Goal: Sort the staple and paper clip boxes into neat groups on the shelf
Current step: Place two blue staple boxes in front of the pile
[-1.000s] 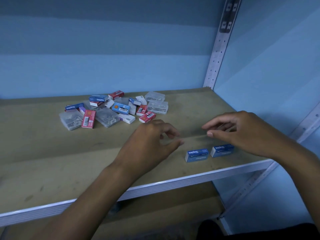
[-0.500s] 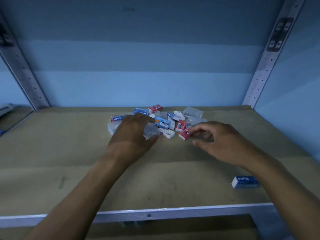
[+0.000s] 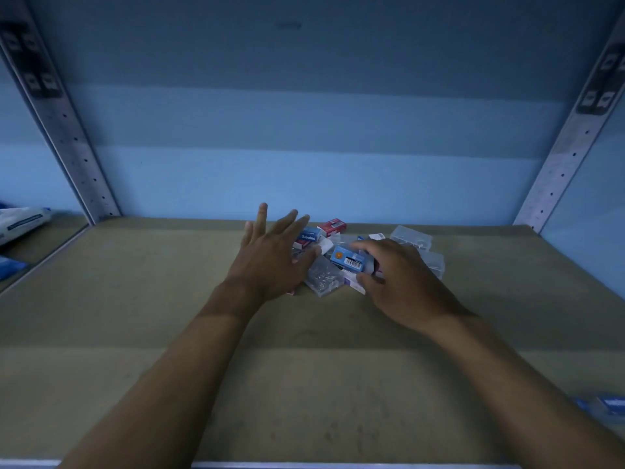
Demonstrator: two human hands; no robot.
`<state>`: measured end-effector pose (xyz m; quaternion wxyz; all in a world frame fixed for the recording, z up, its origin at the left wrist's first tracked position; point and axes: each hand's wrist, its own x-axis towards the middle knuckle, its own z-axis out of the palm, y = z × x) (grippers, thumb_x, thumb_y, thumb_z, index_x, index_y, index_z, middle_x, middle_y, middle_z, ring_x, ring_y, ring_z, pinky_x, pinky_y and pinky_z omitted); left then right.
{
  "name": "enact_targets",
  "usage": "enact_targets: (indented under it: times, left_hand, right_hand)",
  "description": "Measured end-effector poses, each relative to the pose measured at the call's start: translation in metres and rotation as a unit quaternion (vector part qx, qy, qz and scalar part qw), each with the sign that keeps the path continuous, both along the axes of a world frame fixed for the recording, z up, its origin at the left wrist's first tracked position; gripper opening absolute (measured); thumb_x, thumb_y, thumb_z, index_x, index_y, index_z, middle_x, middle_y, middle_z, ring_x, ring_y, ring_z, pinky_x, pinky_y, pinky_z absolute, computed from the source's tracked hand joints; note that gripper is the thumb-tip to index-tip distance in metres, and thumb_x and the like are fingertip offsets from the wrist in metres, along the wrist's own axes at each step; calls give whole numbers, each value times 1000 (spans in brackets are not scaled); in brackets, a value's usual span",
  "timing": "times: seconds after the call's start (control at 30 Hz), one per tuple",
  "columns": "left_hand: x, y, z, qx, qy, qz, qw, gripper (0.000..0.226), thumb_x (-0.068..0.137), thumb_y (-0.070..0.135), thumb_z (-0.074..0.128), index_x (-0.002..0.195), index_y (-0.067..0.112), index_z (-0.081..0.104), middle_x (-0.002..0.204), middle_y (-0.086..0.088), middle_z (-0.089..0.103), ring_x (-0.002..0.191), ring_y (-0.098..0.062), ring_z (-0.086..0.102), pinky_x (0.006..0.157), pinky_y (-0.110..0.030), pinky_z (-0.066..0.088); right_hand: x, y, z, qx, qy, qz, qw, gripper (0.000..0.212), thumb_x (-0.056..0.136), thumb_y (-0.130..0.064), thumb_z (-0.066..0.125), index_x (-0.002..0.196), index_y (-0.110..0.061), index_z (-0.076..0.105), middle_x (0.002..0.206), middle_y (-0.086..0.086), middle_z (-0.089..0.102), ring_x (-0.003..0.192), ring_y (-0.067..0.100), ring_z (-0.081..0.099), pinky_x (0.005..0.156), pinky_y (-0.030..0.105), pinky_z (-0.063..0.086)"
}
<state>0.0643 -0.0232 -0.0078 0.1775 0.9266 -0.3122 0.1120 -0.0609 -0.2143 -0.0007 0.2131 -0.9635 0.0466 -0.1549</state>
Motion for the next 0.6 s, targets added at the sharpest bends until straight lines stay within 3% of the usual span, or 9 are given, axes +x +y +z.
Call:
enact_targets:
  times: [0.07,0.13,0.2,0.3,0.4,0.5,0.6]
  left_hand:
    - [-4,-5,4,3,14,-3,1000,59,97,57,33,152,36,27,161,12,21,151,-28,-9,121,-51,3]
    - [1,-7,4,-3,21,-5,1000,50,99,49,35,147,34,36,156,10,33,152,-29,0,122,-52,6]
    - [9,-7,2,-2,3,-4,1000,45,96,42,37,139,32,48,145,6,49,146,-31,25,120,-51,17]
    - [10,-8,5,-21,-35,-7,999,36,89,34,55,124,30,62,123,3,65,123,-26,53,112,-43,35]
    - [1,-10,10,-42,-53,-15,998,33,89,25,64,121,24,66,115,1,66,110,-22,55,98,-34,43]
    - [-4,-10,12,-54,-69,-28,996,27,95,25,55,118,21,68,111,-2,68,105,-24,56,91,-33,42]
    - [-10,-9,17,-56,-88,-38,994,27,100,27,46,111,18,69,100,-4,69,97,-26,57,84,-33,41]
  right_hand:
    - [2,1,-3,-10,2,-6,1000,41,92,-23,56,132,-34,57,128,-5,62,112,27,51,95,42,46]
    - [5,3,-3,-5,3,-10,1000,37,92,-19,58,126,-32,60,125,-4,62,112,26,49,93,39,45]
    - [7,4,-3,5,-12,-16,1000,33,88,-16,61,118,-31,63,120,-5,63,111,24,51,89,37,46]
    - [8,4,-4,24,-36,-25,999,29,82,-14,68,107,-29,64,111,-6,65,106,21,57,85,35,50]
    - [7,5,-3,43,-41,-26,998,28,80,-12,68,103,-28,65,108,-4,67,101,20,61,84,37,53]
    - [5,4,0,65,-42,-43,996,28,80,-11,67,103,-27,70,104,-6,71,94,17,64,84,35,55]
    - [-1,2,9,112,-49,-71,990,25,82,-12,69,101,-24,78,94,-6,76,76,0,66,77,15,54]
